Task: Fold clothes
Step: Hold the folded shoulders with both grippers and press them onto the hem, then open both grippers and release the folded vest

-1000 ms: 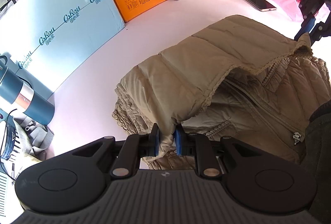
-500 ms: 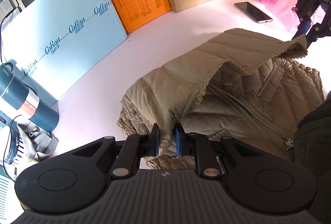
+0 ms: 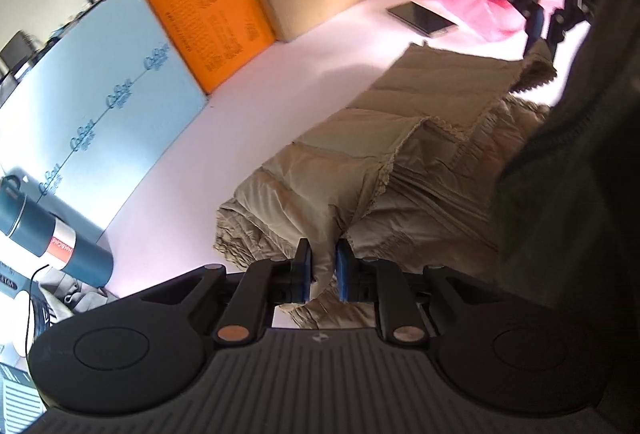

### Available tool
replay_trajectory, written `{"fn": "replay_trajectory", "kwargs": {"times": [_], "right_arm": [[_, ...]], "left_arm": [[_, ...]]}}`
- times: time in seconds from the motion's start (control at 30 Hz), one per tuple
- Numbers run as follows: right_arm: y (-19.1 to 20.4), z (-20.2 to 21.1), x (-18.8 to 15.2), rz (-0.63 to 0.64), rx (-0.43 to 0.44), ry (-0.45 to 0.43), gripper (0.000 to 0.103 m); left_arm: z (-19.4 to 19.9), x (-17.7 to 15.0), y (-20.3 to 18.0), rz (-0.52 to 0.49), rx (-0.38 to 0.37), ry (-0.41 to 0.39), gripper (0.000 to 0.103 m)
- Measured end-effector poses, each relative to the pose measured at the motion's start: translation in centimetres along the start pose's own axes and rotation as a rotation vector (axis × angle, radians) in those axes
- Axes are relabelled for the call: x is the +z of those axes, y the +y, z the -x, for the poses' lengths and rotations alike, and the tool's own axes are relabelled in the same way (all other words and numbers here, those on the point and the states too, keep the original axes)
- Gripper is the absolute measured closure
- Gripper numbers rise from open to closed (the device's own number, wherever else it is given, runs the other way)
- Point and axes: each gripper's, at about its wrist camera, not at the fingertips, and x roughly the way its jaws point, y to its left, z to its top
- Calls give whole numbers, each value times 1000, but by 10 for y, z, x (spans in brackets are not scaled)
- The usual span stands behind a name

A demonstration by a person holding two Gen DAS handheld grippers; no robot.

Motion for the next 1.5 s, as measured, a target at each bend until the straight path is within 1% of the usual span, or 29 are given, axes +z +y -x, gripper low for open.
{"fn": "replay_trajectory", "kwargs": {"times": [0.23, 0.33, 0.43, 0.53, 0.63, 0.73, 0.83, 0.9, 0.93, 1.07, 1.17, 1.23, 1.3, 1.37, 1.4, 1.5], "right_arm": [[1, -13, 2, -28, 101, 77, 91], [-1, -21, 2, -41, 136, 114, 91], [-4, -36, 0, -60, 160, 150, 91], [-4, -54, -2, -56, 166, 194, 89], [-1, -73, -3, -41, 169, 235, 89], [5, -92, -6, 1, 129, 296, 89], [11, -109, -11, 41, 82, 346, 89], [15, -119, -13, 68, 49, 366, 90], [18, -122, -13, 84, 27, 367, 92], [23, -128, -11, 130, -56, 335, 95], [13, -128, -6, 129, -160, 283, 95], [1, -130, 1, 114, -236, 245, 95], [-10, -132, 8, 87, -295, 220, 95], [-18, -134, 16, 73, -344, 210, 94], [-18, -135, 19, 85, -355, 220, 94], [-9, -136, 20, 107, -360, 242, 85]], "left_arm": [[2, -7, -3, -4, -79, 31, 94], [-5, -11, -1, -14, -111, 60, 94], [-17, -15, -3, -45, -141, 98, 94], [-27, -19, -9, -76, -180, 129, 94], [-38, -26, -19, -138, -188, 165, 94], [-49, -33, -26, -191, -195, 205, 94], [-59, -42, -41, -299, -175, 235, 94], [-66, -46, -47, -318, -150, 232, 93], [-69, -47, -49, -325, -137, 230, 93], [-91, -43, -46, -259, -38, 201, 93], [-112, -31, -33, -163, 66, 187, 93], [-124, -22, -23, -103, 110, 186, 93], [-133, -15, -19, -85, 132, 194, 92], [-132, -12, -19, -92, 140, 197, 92], [-130, -12, -20, -99, 141, 195, 91], [-123, -15, -20, -105, 155, 182, 87]]}}
